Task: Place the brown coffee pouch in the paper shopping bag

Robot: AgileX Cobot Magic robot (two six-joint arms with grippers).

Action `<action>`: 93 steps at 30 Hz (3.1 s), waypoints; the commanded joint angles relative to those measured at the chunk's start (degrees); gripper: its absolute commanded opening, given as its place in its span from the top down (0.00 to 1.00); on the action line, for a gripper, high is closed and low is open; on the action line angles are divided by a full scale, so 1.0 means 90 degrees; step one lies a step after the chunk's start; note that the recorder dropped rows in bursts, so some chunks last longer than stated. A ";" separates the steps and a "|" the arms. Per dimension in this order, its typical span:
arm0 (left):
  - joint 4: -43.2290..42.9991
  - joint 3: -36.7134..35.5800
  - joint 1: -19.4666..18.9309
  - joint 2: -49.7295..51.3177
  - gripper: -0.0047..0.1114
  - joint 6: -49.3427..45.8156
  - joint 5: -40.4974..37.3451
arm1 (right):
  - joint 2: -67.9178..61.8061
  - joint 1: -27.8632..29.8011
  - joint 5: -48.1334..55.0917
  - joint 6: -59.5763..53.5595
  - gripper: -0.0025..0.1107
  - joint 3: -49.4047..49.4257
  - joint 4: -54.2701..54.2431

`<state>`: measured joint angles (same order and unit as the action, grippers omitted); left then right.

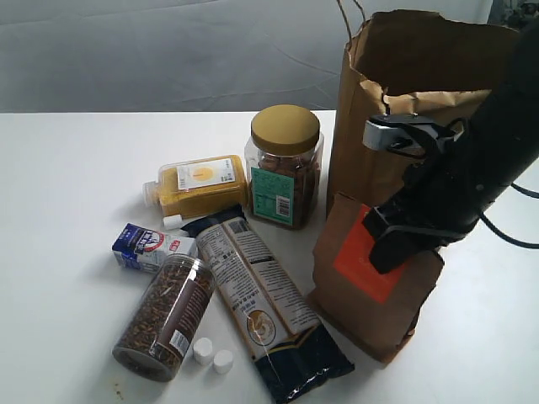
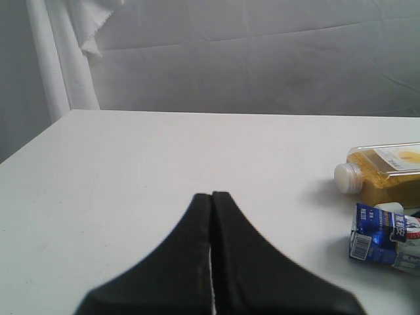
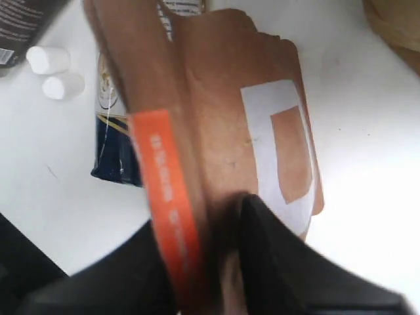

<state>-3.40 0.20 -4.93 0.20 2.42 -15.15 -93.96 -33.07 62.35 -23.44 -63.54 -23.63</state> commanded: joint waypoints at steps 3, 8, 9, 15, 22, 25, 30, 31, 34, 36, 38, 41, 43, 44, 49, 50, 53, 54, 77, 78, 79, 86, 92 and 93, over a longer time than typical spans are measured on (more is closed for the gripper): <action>-0.0029 -0.0023 -0.0021 -0.0022 0.96 0.0021 0.0028 | 0.0269 -0.0075 -0.0216 0.0230 0.98 -0.0034 0.0175; -0.0029 -0.0023 -0.0021 -0.0022 0.96 0.0021 0.0028 | 0.1095 -0.0194 -0.0878 0.0230 0.98 -0.0034 -0.0055; -0.0029 -0.0023 -0.0021 -0.0022 0.96 0.0021 0.0028 | 0.1276 -0.0206 -0.0906 0.0230 0.98 -0.0034 -0.0114; -0.0029 -0.0023 -0.0021 -0.0022 0.96 0.0021 0.0028 | 0.2342 -0.0206 -0.0974 -0.1237 0.98 0.0244 -0.2005; -0.0029 -0.0023 -0.0021 -0.0022 0.96 0.0021 0.0028 | 0.3356 -0.0206 -0.2155 -0.3538 0.98 0.1121 -0.4108; -0.0029 -0.0023 -0.0021 -0.0022 0.96 0.0021 0.0028 | 0.3534 -0.0206 -0.2867 -0.3582 0.98 0.1121 -0.4070; -0.0029 -0.0023 -0.0021 -0.0022 0.96 0.0021 0.0028 | 0.3596 -0.0206 -0.3791 -0.3776 0.98 0.1121 -0.4005; -0.0029 -0.0023 -0.0021 -0.0022 0.96 0.0021 0.0028 | 0.3596 -0.0206 -0.3944 -0.3825 0.98 0.1121 -0.4006; -0.0029 -0.0023 -0.0021 -0.0022 0.96 0.0021 0.0028 | 0.3596 -0.0206 -0.4405 -0.3878 0.98 0.1121 -0.4130; -0.0029 -0.0023 -0.0021 -0.0022 0.96 0.0021 0.0028 | 0.3596 -0.0206 -0.4641 -0.3968 0.98 0.1121 -0.4315; -0.0029 -0.0023 -0.0021 -0.0022 0.96 0.0021 0.0028 | 0.3596 -0.0206 -0.4699 -0.4109 0.98 0.1121 -0.4641; -0.0029 -0.0023 -0.0021 -0.0022 0.96 0.0021 0.0028 | 0.3596 -0.0206 -0.4671 -0.4655 0.98 0.1121 -0.5277; -0.0029 -0.0023 -0.0021 -0.0022 0.96 0.0021 0.0028 | 0.3596 -0.0206 -0.4702 -0.5035 0.98 0.1064 -0.5690; -0.0029 -0.0023 -0.0021 -0.0022 0.96 0.0021 0.0028 | 0.3596 -0.0206 -0.4754 -0.5121 0.98 0.1009 -0.5815; -0.0029 -0.0023 -0.0021 -0.0022 0.96 0.0021 0.0028 | 0.3596 -0.0206 -0.5206 -0.5244 0.98 0.0448 -0.5869; -0.0029 -0.0023 -0.0021 -0.0022 0.96 0.0021 0.0028 | 0.3596 -0.0206 -0.5290 -0.5263 0.98 0.0328 -0.5869; -0.0029 -0.0023 -0.0021 -0.0022 0.96 0.0021 0.0028 | 0.3596 -0.0194 -0.5709 -0.5402 0.98 0.0063 -0.5786; -0.0029 -0.0023 -0.0021 -0.0022 0.96 0.0021 0.0028 | 0.3582 -0.0194 -0.5902 -0.5402 0.98 0.0007 -0.5658; -0.0029 -0.0023 -0.0021 -0.0022 0.96 0.0021 0.0028 | 0.1411 -0.0194 -0.7922 -0.5415 0.98 -0.0564 -0.4813; -0.0029 -0.0023 -0.0021 -0.0022 0.96 0.0021 0.0028 | 0.1372 -0.0194 -0.8010 -0.5415 0.98 -0.0564 -0.4778; -0.0029 -0.0023 -0.0021 -0.0022 0.96 0.0021 0.0028 | 0.1371 -0.0194 -0.8114 -0.5415 0.98 -0.0564 -0.4778; -0.0029 -0.0023 -0.0021 -0.0022 0.96 0.0021 0.0028 | 0.1357 -0.0194 -0.8287 -0.5415 0.93 -0.0564 -0.4747; -0.0029 -0.0023 -0.0021 -0.0022 0.96 0.0021 0.0028 | 0.1357 -0.0194 -0.8135 -0.5415 0.45 -0.0548 -0.4807; -0.0029 -0.0023 -0.0021 -0.0022 0.96 0.0021 0.0028 | 0.1357 -0.0194 -0.8135 -0.5415 0.39 -0.0548 -0.4886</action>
<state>-3.40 0.20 -4.93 0.20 2.42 -15.15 -82.31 -34.87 -10.68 -71.81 -68.11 -66.64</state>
